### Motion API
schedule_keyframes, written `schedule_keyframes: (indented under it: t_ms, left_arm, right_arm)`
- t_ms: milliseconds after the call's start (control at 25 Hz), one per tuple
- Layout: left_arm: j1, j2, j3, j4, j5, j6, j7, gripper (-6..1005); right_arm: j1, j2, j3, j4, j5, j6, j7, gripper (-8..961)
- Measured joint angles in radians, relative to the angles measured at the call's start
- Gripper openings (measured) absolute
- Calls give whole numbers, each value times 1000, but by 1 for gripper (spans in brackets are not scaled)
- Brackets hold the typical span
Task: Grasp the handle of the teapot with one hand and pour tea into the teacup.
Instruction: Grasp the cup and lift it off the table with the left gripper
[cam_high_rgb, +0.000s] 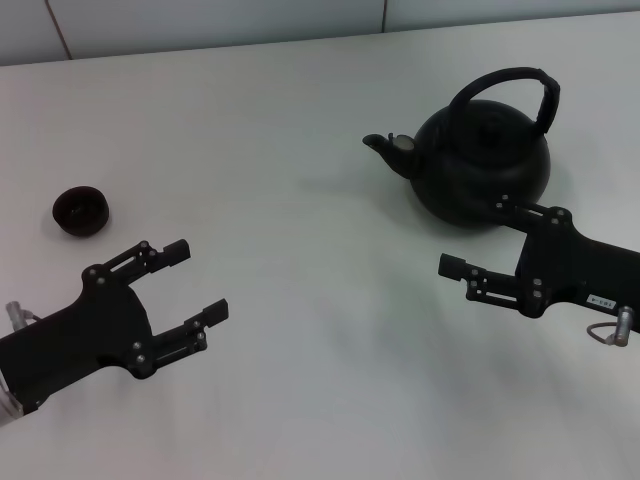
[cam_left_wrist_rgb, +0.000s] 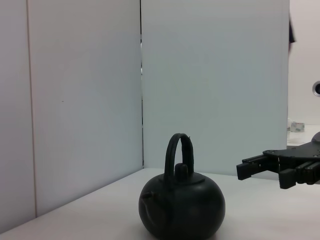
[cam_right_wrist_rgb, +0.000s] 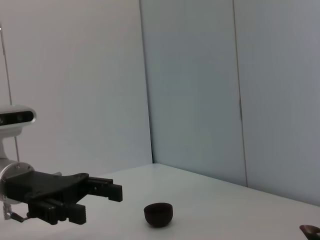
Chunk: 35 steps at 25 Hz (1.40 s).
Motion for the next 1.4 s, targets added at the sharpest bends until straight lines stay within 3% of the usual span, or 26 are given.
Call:
schedule_keyframes:
  t_ms: [1000, 1320, 1400]
  left_arm:
    - [-15, 1, 0, 2, -12, -18, -11, 768]
    - [-1, 2, 0, 4, -68, -21, -5, 769]
    - [19, 0, 0, 15, -146, -53, -9, 769]
  right_arm:
    - [0, 2, 0, 0, 3, -6, 0, 751]
    - [4, 2, 0, 9, 4, -6, 0, 751]
    - [6, 2, 0, 10, 4, -5, 0, 751]
